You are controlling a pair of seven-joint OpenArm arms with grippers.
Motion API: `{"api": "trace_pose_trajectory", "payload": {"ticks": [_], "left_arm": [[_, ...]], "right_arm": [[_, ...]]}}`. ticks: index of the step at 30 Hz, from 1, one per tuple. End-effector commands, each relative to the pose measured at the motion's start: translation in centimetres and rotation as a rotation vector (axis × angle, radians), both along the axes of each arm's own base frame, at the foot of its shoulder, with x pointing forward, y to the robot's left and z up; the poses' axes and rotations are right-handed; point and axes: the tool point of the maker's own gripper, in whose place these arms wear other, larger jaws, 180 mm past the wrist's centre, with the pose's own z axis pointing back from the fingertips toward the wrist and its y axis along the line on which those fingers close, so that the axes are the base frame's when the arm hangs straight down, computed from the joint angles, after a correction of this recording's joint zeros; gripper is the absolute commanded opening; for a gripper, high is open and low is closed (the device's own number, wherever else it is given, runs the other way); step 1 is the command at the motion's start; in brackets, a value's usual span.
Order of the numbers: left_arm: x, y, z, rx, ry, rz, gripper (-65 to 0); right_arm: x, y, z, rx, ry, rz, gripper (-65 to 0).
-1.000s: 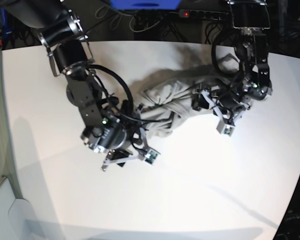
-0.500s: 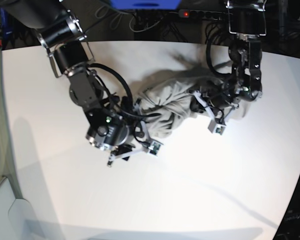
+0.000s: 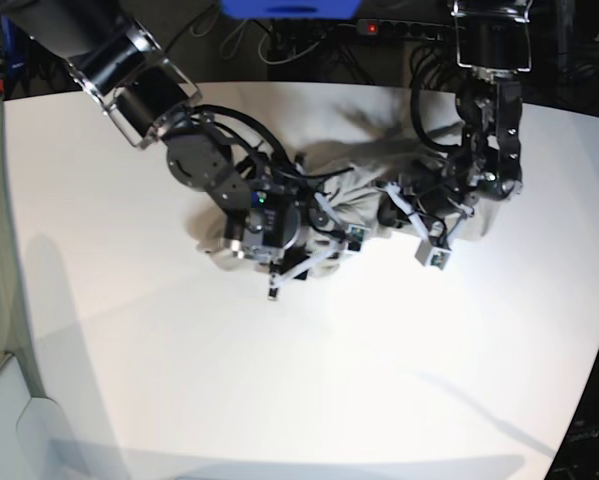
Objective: Layout the t-shirt on the table in an organized manner, then fold the t-shirt properly
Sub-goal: 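Release the right gripper and bring both grippers together over the shirt, then grasp the shirt with both grippers and pull it apart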
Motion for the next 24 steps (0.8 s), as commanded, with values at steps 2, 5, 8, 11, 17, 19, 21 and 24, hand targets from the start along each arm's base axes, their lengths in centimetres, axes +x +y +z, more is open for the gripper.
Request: {"api": "trace_pose_trajectory", "payload": {"ticks": [2, 5, 8, 11, 17, 19, 21, 24], "left_arm": [[-1.2, 0.8, -1.7, 0.051, 0.061, -0.004, -64.7], [-1.5, 1.5, -2.5, 0.056, 0.075, 0.007, -64.7], [-1.7, 2.1, -3.1, 0.063, 0.088, 0.015, -64.7], [-1.8, 2.6, -3.3, 0.071, 0.089, 0.019, -64.7], [-2.5, 3.4, -4.7, 0.073, 0.117, 0.038, -64.7], [-2.9, 4.0, -5.6, 0.071, 0.129, 0.055, -64.7], [-3.4, 4.9, -6.4, 0.076, 0.143, 0.073, -64.7], [-4.2, 4.9, -7.6, 0.083, 0.162, 0.061, -64.7]], "right_arm": [[1.0, 1.1, 0.8, 0.036, -0.021, 0.023, -30.1], [1.0, 1.2, 0.0, 0.056, -0.003, 0.022, -31.6], [1.3, 1.4, -0.2, 0.072, -0.001, 0.027, -42.6], [2.1, 1.0, -0.1, 0.057, -0.006, 0.018, -58.6], [3.3, -0.1, 0.5, 0.035, -0.034, 0.008, -65.0], [3.9, -0.8, 0.9, 0.037, -0.045, -0.01, -65.0], [4.8, -1.8, 1.3, 0.05, -0.053, -0.054, -65.0], [6.4, -3.4, 2.8, 0.097, -0.079, -0.138, -65.0]]}}
